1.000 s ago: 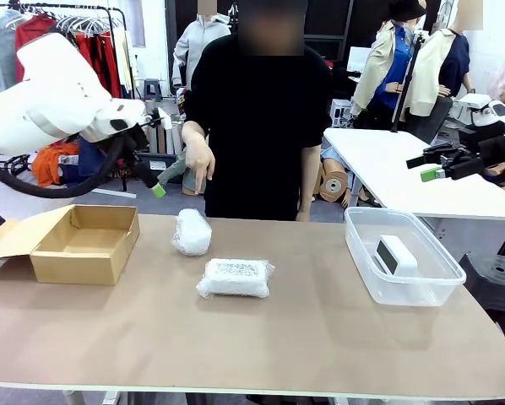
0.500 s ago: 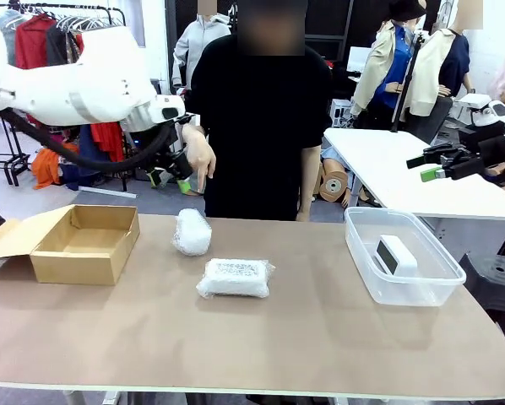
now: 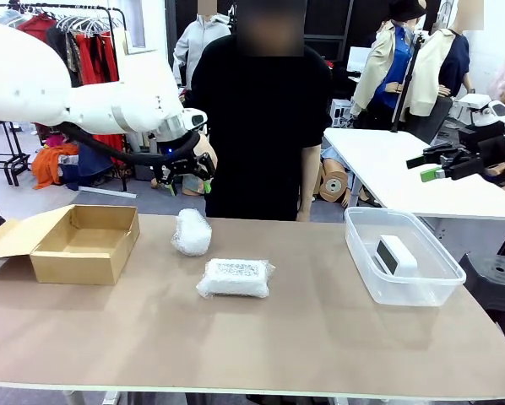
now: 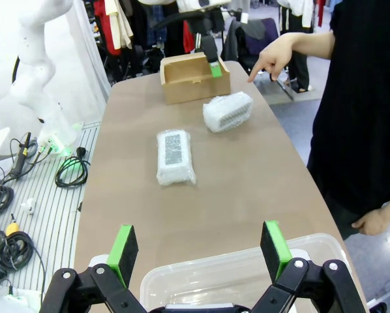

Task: Separate and place wrapped and unwrapped clocks.
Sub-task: Pick up the Digital clock indicated by the person.

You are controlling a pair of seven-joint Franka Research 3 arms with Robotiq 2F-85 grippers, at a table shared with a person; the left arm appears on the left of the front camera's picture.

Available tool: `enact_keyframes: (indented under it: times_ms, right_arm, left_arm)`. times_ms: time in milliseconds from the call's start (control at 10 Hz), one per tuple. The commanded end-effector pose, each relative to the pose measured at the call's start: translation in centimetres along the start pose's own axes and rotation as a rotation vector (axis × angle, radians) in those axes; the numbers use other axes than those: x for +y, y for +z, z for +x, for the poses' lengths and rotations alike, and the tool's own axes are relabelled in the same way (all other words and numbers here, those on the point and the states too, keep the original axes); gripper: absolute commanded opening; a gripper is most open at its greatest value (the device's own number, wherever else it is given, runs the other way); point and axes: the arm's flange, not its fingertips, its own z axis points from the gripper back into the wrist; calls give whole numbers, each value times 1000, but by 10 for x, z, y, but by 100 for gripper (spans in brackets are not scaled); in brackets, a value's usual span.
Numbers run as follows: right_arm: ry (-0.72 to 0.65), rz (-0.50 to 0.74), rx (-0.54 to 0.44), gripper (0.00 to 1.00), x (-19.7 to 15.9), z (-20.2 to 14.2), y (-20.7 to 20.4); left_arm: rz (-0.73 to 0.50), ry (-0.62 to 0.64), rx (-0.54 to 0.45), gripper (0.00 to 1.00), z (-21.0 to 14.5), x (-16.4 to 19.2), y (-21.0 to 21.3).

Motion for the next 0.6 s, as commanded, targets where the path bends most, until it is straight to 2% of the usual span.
enact_keyframes:
  times_ms: [0,100,300,500]
  right_arm:
    - [-3,1,4,100,1,2,0]
    - [-3,1,4,100,1,2,0]
    - [-3,1,4,100,1,2,0]
    - [-3,1,4,100,1,2,0]
  left_arm:
    - [122,77,-15,100,21,-8,-6]
    - [140,76,-30,100,22,-9,-9]
    - [82,62,-22,100,14,-2,-17]
    - [82,62,-22,100,14,-2,-17]
